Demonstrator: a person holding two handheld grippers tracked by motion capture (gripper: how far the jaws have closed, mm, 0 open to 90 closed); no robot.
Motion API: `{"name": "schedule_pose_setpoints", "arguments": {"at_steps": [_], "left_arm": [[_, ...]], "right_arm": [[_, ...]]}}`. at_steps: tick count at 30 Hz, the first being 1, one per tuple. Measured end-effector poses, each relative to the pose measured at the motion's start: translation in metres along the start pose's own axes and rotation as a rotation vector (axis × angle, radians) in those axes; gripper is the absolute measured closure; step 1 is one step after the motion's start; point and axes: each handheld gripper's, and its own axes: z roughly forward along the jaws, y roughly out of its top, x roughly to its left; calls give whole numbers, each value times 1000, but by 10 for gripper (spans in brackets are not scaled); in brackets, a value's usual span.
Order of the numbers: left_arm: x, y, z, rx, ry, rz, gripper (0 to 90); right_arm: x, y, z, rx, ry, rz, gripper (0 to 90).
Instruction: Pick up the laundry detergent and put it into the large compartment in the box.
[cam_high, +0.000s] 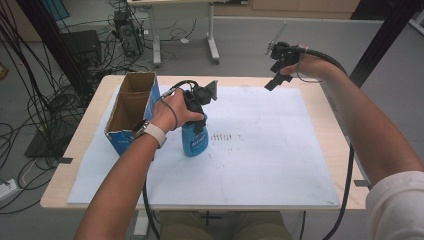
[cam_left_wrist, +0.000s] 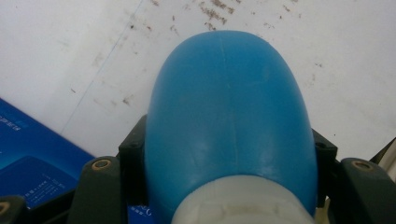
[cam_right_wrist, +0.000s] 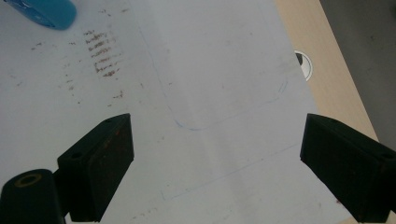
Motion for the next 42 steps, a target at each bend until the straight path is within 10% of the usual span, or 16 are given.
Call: {"name": "schedule_pose_setpoints", "arguments": {"at_steps": [42], "left_arm": [[-3, -3, -14, -31, -8, -48, 377]], "right_arm": [[2, -2, -4, -6, -8, -6, 96]]}}
